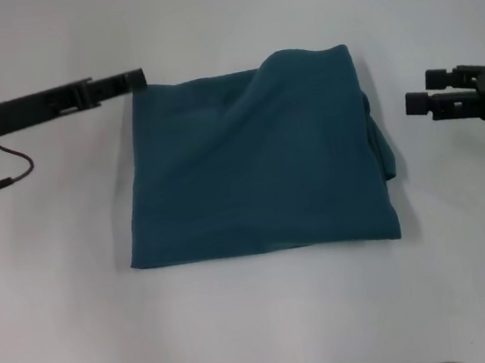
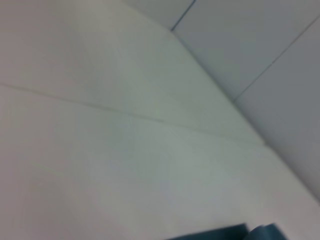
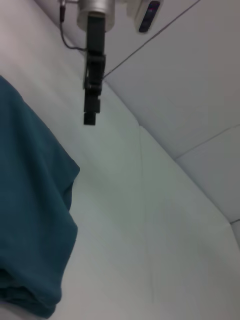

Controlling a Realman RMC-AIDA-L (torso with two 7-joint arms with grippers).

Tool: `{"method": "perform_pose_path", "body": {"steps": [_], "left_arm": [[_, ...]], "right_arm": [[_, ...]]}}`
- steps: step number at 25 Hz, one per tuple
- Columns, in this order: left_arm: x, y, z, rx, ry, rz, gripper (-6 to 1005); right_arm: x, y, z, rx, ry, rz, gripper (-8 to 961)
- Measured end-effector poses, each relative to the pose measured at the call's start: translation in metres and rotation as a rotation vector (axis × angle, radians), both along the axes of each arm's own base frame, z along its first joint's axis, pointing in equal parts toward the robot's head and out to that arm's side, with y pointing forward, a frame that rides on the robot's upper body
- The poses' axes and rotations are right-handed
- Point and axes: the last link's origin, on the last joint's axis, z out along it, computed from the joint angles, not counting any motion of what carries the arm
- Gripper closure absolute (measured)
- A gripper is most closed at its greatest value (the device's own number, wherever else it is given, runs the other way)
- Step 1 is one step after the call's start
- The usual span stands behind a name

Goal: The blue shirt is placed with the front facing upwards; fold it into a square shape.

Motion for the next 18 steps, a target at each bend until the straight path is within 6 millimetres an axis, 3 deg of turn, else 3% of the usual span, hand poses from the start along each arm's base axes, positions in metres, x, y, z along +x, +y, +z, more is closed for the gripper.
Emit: {"method": "perform_pose_path", "body": {"steps": [9,18], "left_arm": [[0.013,0.014,-0.033,-0.051,0.075,0.024,292],[0.013,0.027,-0.035,0.038,0.097,0.084,291]], "right_arm": [[-0.001,-0.003,-0.001,0.001,0.040,-0.010,11],[-0.002,-0.004,-0.001,-0.002,0.048,-0.005,11]]}}
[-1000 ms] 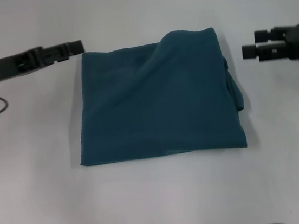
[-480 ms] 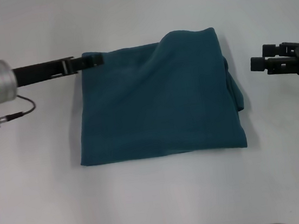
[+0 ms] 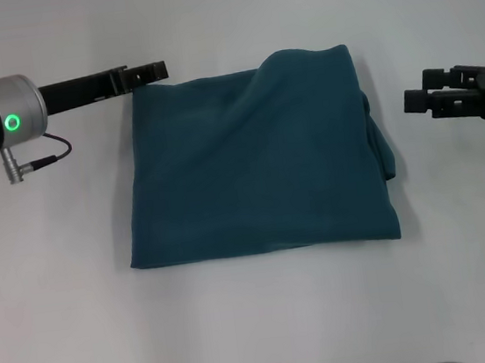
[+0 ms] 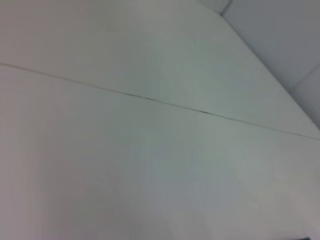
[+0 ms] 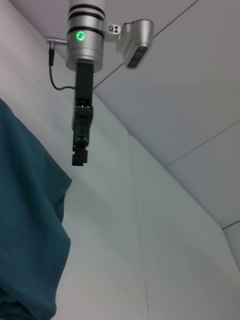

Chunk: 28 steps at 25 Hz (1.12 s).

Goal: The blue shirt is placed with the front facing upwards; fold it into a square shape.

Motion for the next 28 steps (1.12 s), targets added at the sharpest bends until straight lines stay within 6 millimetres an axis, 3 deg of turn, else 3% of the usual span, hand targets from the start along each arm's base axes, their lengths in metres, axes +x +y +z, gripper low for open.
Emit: {"method": "perform_pose_path", "body": {"steps": [6,28], "left_arm": [[0.001,0.003,-0.003,-0.016,-0.017,0.085,292],[0.004,0.011,-0.012,-0.014,0.036,0.099,292]], "right_arm": [[0.003,-0.002,0.002,0.013,0.007,-0.013,11],[0.004,-0.003,0.003,0.019,0.011,-0.020,12]]}}
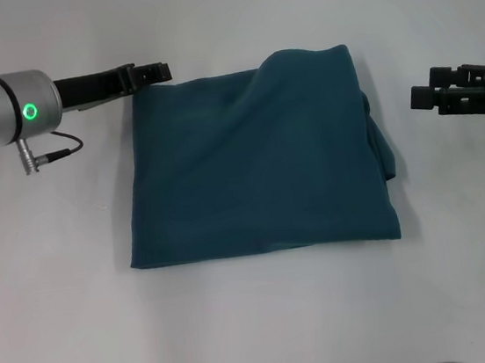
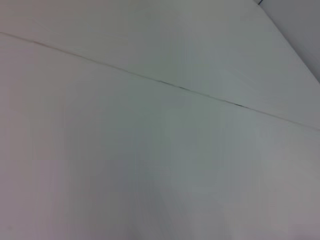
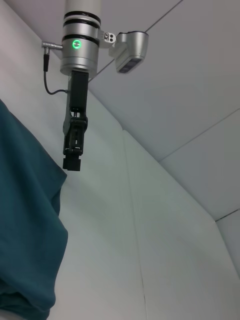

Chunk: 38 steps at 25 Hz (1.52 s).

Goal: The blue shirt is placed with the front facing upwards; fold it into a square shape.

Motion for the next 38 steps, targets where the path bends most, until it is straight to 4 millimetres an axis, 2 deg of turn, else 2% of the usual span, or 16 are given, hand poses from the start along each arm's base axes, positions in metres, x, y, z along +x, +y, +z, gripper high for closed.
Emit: {"method": "perform_pose_path", "body": {"steps": [21,31,35,38], "left_arm": [[0.010,-0.008,-0.013,-0.079,0.012,-0.050,293],[0.017,-0.006,-0.014,-0.104,0.059,-0.072,428],[0.019,-0.005,-0.013,-0.101,0.058,-0.078,662],[0.020,-0.005,-0.010,-0.089,0.051,-0.078,794]], "right_arm": [[0.001,-0.002,0.003,0.011,0.012,-0.007,11],[0.002,-0.003,0.010,0.030,0.037,-0.007,11],[0.002,-0.004,0.012,0.028,0.040,-0.005,11],[0.002,-0.004,0.012,0.028,0.041,-0.005,11]]}}
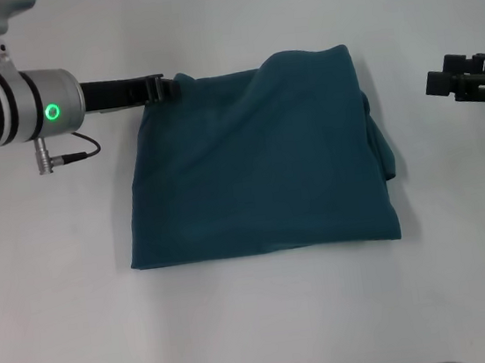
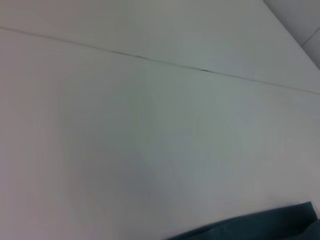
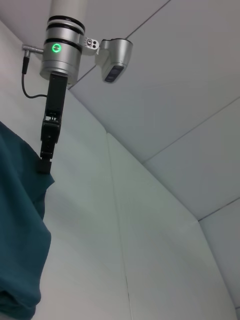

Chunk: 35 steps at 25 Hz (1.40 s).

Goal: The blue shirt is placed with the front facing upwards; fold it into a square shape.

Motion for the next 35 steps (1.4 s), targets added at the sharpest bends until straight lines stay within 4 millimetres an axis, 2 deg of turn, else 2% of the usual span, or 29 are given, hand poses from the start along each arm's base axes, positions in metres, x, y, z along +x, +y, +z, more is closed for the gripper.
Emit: {"method": "perform_pose_path", "body": {"steps": [2,8,13,31,35], "left_arm": [[0.000,-0.001,0.000,-0.002,-0.002,0.001,882],[-0.002,-0.002,0.002,0.002,-0.008,0.009,944],[-0.012,-0.005,0.017,0.056,-0.024,0.053,996],[-0.016,-0.010,0.020,0.027,-0.049,0.077,874],[-0.018,-0.007,0.034,0.070,-0.077,0.093,803]], "right_arm": [[0.000,0.000,0.000,-0.001,0.000,0.000,11],[-0.001,0.000,-0.001,-0.004,0.001,0.001,11],[-0.001,0.000,-0.002,-0.006,0.002,0.000,11],[-0.001,0.001,-0.003,-0.013,0.005,0.000,11],[-0.001,0.001,-0.003,-0.012,0.002,-0.002,11]]}}
